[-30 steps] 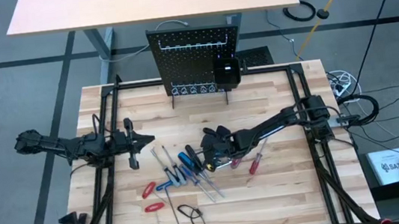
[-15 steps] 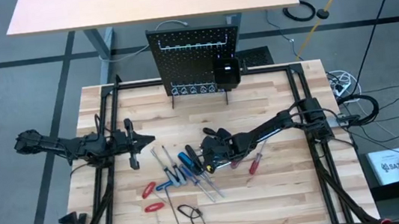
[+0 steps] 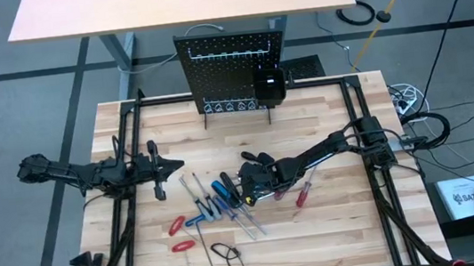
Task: Hang tools onto peg board
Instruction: Put the extension bar into the black bin on the pegboard
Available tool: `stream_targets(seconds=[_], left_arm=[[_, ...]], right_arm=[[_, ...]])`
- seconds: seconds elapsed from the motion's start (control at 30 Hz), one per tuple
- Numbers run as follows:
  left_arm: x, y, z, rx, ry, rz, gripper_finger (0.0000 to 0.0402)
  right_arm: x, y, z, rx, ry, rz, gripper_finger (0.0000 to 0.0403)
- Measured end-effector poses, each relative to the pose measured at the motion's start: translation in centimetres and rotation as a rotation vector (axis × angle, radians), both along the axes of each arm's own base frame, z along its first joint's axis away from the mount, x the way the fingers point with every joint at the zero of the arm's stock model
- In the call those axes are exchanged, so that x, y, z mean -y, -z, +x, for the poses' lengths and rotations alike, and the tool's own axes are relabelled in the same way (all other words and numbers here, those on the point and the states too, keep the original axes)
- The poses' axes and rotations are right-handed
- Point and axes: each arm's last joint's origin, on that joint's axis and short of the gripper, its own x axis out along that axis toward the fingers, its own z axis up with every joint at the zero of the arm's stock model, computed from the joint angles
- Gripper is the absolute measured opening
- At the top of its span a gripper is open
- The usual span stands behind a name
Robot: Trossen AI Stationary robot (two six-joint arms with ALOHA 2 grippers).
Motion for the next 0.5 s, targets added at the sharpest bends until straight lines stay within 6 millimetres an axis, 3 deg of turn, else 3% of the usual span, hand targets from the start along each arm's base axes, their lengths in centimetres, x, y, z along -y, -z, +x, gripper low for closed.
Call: stream_targets(seconds=[0.5], left_arm=[[0.0, -0.1, 0.0, 0.01, 0.0, -0.004, 0.0032]], right_arm=[[0.0, -0.24, -0.07, -0.03, -0.088, -0.016, 0.0181]])
